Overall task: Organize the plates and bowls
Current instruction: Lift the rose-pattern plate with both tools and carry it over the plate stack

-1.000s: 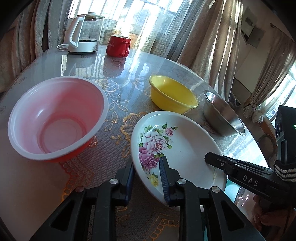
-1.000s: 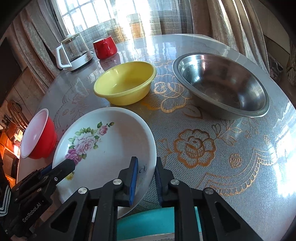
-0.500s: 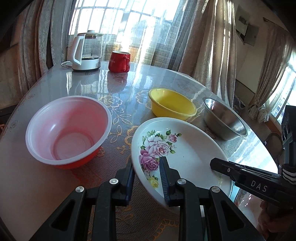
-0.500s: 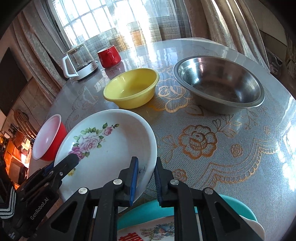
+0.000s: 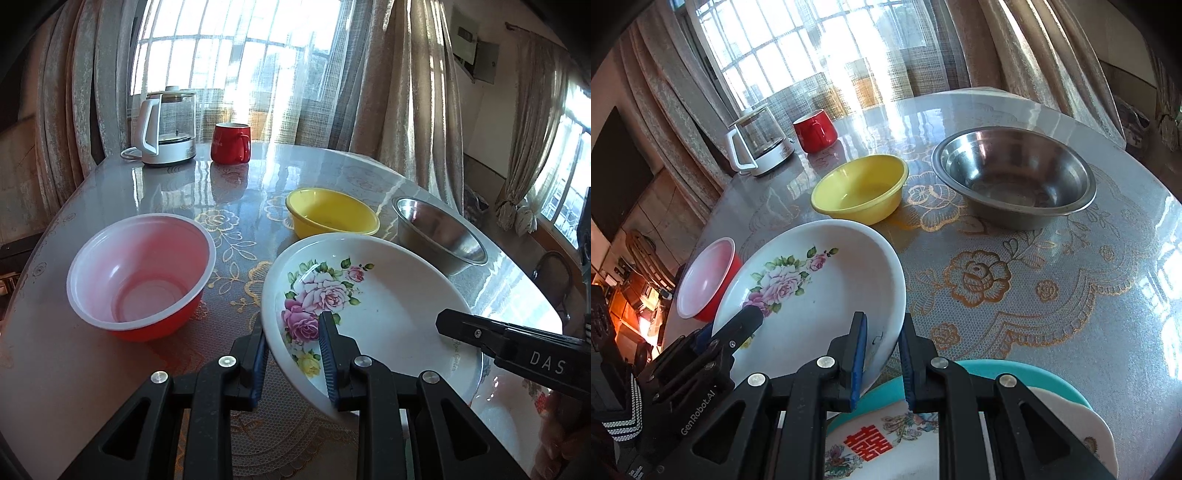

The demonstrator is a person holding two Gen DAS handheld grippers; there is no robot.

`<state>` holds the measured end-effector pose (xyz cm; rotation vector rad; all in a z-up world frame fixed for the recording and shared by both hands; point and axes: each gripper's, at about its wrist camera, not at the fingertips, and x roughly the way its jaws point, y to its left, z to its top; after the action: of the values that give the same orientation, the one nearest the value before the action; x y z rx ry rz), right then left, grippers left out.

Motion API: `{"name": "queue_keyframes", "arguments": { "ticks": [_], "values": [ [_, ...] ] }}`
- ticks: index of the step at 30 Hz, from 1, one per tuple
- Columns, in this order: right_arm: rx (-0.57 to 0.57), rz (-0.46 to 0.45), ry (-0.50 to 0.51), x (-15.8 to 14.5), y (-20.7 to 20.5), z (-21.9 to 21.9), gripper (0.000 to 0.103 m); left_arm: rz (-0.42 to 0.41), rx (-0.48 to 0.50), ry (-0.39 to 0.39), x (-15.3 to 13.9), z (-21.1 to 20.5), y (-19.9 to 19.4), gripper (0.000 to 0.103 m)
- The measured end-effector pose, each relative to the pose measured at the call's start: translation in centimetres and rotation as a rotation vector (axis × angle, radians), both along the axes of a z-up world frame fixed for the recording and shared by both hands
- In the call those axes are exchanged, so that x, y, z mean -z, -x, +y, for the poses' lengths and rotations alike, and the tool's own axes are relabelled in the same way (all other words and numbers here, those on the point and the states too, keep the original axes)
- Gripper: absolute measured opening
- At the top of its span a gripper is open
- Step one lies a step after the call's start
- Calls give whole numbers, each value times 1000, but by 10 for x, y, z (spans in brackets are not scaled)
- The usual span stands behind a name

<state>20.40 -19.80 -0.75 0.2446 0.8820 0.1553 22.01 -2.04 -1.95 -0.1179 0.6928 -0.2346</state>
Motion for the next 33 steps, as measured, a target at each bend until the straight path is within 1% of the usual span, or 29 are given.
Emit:
{"name": "queue_keyframes", "arguments": {
  "ticks": [5, 9, 12, 16, 19, 27, 31, 33],
  "values": [
    [17, -25, -5, -8, 16, -6, 17, -23, 29, 4, -4, -4, 10, 27],
    [38, -39, -24, -12, 31, -14, 17, -35, 72, 13, -8, -10, 19, 27],
    [57, -51, -33, -17, 46, -22, 17, -48, 110, 23, -12, -17, 28, 27],
    [86, -66, -29, -22, 68, -33, 18, -92, 170, 8, -19, -31, 44, 27],
    [108, -70, -33, -24, 85, -43, 18, -101, 217, 7, -21, -39, 53, 27],
    [168, -45, -43, -19, 124, -67, 18, -95, 339, -25, -18, -65, 78, 28],
    [195, -23, -52, -12, 139, -76, 18, -75, 389, -42, -13, -75, 88, 29],
    [206, -10, -56, -8, 144, -79, 18, -47, 406, -45, -10, -79, 89, 29]
  ]
}}
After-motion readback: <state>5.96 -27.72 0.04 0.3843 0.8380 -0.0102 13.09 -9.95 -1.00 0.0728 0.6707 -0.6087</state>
